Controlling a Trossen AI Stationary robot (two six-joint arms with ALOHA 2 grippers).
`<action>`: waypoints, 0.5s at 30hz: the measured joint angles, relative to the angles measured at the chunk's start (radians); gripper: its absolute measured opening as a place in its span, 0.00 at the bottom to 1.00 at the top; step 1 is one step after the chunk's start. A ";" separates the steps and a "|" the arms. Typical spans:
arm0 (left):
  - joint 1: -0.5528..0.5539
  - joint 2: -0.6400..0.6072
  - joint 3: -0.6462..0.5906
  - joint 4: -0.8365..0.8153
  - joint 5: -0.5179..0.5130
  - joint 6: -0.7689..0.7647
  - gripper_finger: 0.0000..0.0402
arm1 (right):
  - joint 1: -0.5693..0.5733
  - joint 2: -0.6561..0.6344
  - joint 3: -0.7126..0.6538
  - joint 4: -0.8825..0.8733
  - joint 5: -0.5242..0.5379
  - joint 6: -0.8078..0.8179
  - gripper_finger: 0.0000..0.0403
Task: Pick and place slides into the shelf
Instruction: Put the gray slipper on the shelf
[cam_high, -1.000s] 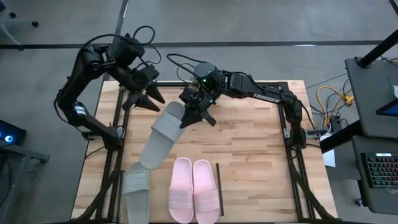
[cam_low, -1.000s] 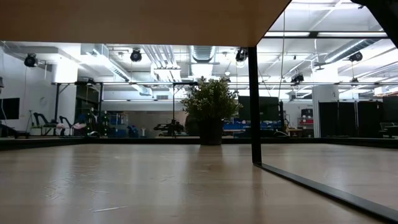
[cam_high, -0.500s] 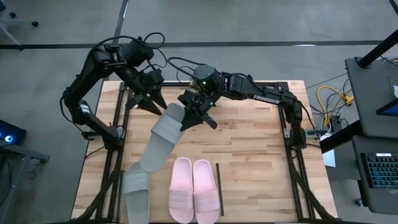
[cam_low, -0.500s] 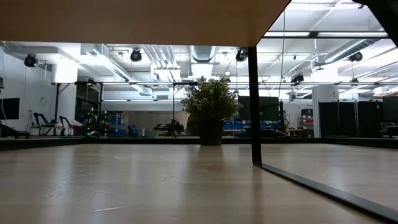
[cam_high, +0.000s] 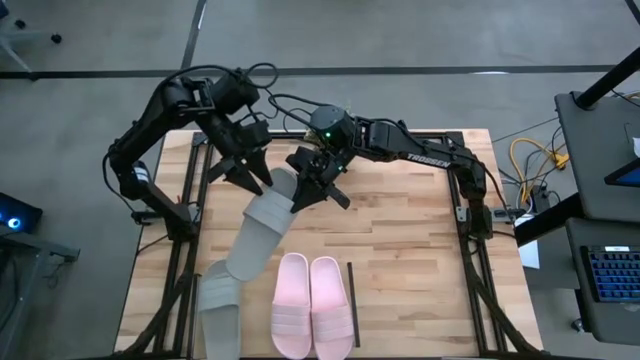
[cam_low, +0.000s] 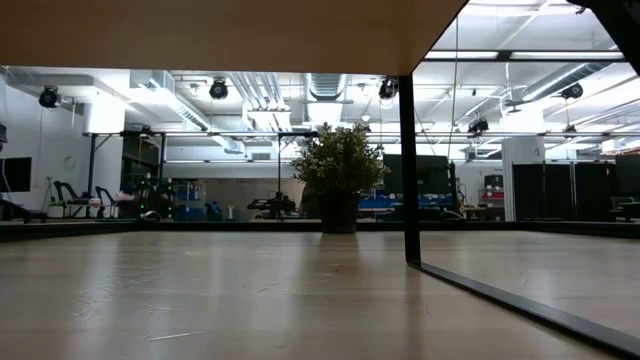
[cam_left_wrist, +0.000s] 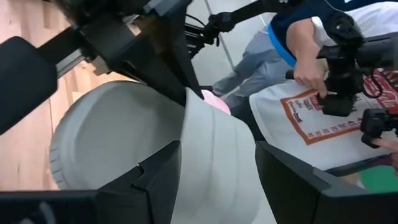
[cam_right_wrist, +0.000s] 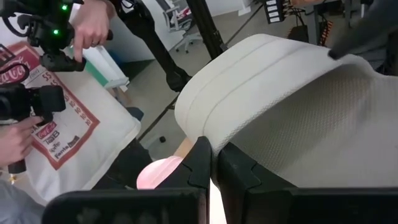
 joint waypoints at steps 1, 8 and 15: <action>-0.004 0.000 -0.001 0.000 -0.002 0.001 0.48 | 0.000 0.000 0.000 0.000 0.000 -0.002 0.02; -0.023 0.002 -0.003 0.000 -0.159 0.042 0.48 | 0.000 0.000 0.000 0.000 -0.001 -0.009 0.02; -0.035 0.002 -0.004 0.000 -0.172 0.045 0.48 | 0.000 0.000 0.000 0.000 -0.001 -0.019 0.02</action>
